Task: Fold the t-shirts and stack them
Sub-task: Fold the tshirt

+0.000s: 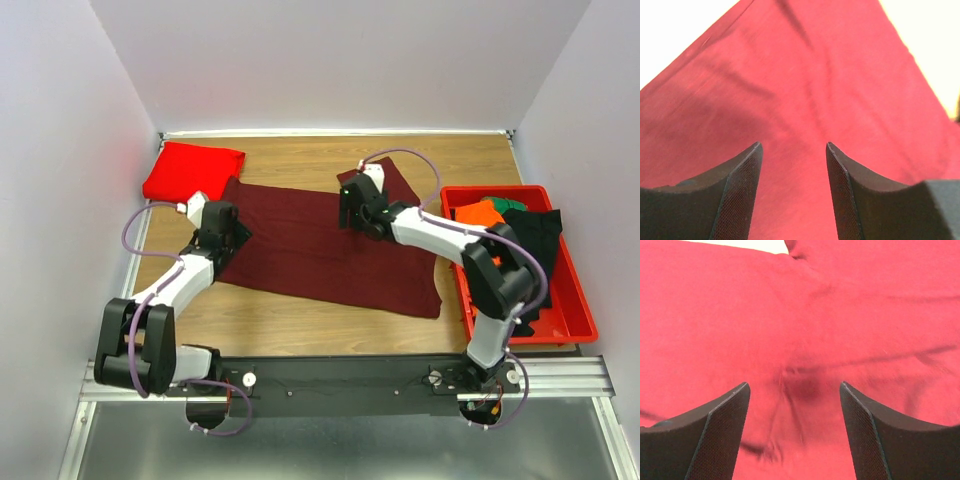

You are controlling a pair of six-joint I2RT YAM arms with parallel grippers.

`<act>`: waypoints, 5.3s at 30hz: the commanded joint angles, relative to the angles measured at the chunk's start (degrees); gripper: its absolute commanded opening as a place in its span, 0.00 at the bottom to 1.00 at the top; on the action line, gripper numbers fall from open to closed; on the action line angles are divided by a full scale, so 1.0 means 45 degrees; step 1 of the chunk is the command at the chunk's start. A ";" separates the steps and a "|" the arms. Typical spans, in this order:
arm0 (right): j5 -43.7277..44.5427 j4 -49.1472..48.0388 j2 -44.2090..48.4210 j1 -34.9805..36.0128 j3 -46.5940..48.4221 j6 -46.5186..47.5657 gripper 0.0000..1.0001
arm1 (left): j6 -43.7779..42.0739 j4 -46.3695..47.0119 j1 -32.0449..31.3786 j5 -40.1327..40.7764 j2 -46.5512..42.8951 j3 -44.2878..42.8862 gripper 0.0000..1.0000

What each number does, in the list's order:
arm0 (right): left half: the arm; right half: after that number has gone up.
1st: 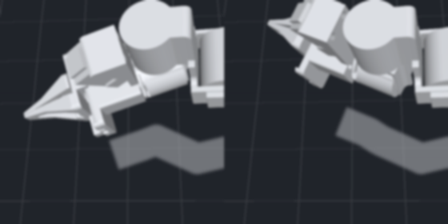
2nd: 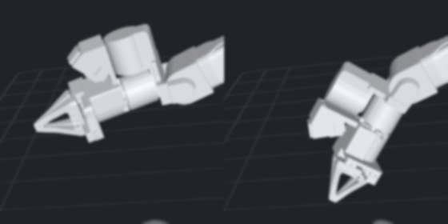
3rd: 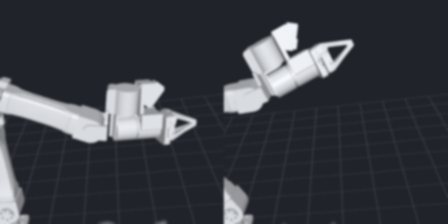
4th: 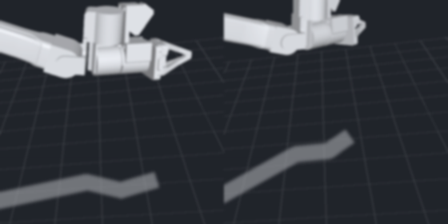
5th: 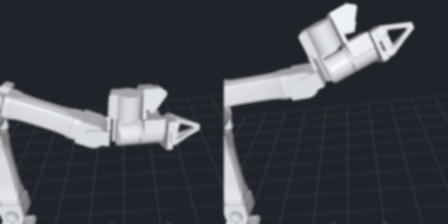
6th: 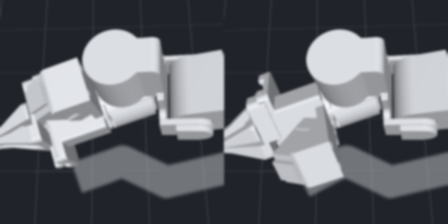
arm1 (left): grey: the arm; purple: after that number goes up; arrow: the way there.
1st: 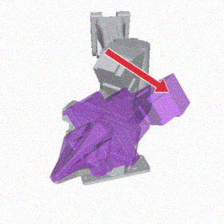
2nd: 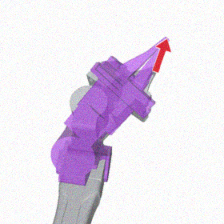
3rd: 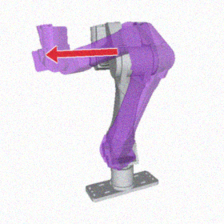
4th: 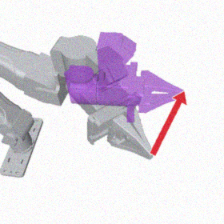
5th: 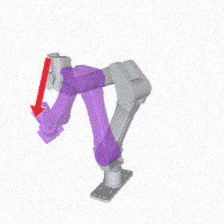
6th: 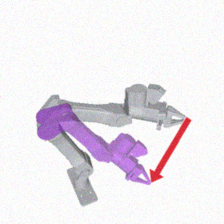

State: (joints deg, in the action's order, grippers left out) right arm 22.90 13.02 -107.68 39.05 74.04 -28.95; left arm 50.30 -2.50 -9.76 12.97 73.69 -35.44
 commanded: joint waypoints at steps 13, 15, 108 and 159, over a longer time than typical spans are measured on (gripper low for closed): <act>-0.2198 0.0037 0.5196 0.0092 -0.6705 -0.4014 0.81 | 0.0560 -0.0537 0.1756 -0.0440 0.1906 -0.0993 0.55; -0.2197 0.0037 0.5451 0.0092 -0.7212 -0.4444 0.81 | 0.0618 -0.0712 0.2051 -0.0364 0.1672 -0.0524 0.55; -0.1397 0.1971 -0.4219 0.8179 0.6008 0.0241 0.96 | -0.4149 -0.3077 0.2930 -0.0170 -0.3408 -0.6871 0.92; -0.5146 0.0037 -0.4156 -0.5064 0.5694 0.0828 0.88 | -0.1569 -0.4678 0.2208 0.2801 0.8702 -0.8882 0.43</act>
State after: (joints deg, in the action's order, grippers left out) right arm -0.93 13.19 -123.52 16.99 96.68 -26.79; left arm 43.57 -23.33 0.34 23.00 112.16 -75.00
